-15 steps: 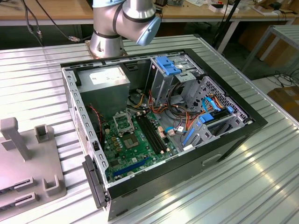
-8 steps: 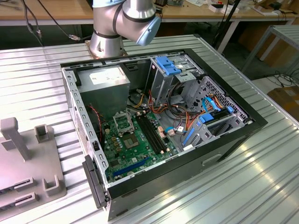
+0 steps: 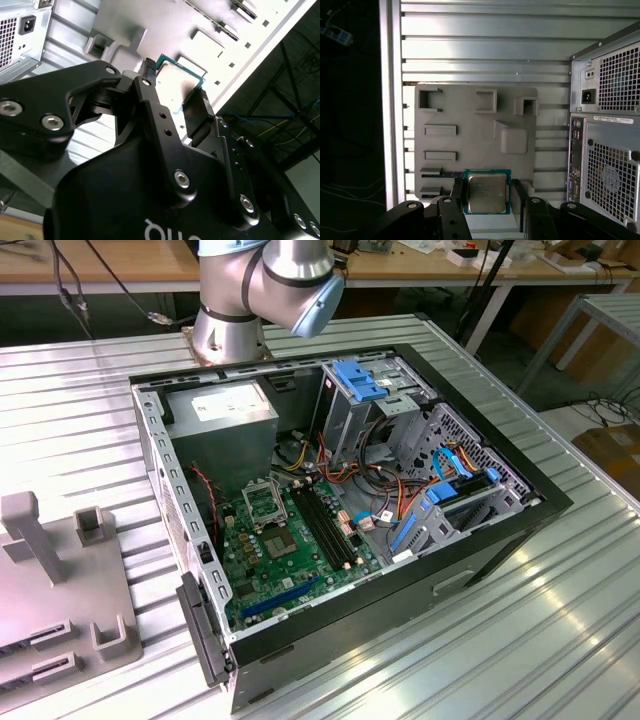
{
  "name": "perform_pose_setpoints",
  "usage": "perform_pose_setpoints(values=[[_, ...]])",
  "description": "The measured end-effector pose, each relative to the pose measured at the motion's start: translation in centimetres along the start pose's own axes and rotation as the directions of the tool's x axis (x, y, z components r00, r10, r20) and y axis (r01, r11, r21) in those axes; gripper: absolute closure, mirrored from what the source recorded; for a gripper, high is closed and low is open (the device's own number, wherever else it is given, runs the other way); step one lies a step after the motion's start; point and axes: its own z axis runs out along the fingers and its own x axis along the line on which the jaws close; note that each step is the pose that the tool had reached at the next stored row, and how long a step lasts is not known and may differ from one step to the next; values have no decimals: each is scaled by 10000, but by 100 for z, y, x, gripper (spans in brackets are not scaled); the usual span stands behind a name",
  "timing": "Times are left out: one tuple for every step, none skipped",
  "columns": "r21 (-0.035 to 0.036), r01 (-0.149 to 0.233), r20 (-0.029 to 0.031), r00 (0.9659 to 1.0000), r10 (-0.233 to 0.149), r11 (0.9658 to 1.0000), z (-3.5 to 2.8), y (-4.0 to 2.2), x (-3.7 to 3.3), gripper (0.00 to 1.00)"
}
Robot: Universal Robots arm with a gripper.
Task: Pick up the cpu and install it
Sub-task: 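Pick up the cpu and move it towards the insertion slot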
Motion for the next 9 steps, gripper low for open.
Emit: perform_pose_setpoints(values=[[1, -6, 0, 10000, 6, 10000, 0, 0, -16, 53], [1, -12, 0, 10000, 12, 10000, 0, 0, -31, 53], [2, -16, -1, 10000, 16, 10000, 0, 0, -48, 53], [1, -21, -1, 10000, 21, 10000, 1, 0, -68, 53], [1, -27, 0, 10000, 27, 10000, 2, 0, -96, 53], [1, -32, 0, 10000, 32, 10000, 2, 0, -122, 53], [1, -40, -1, 10000, 40, 10000, 3, 0, -167, 53], [2, -44, -2, 10000, 44, 10000, 3, 0, -192, 53], [2, -48, -2, 10000, 48, 10000, 3, 0, -220, 53]])
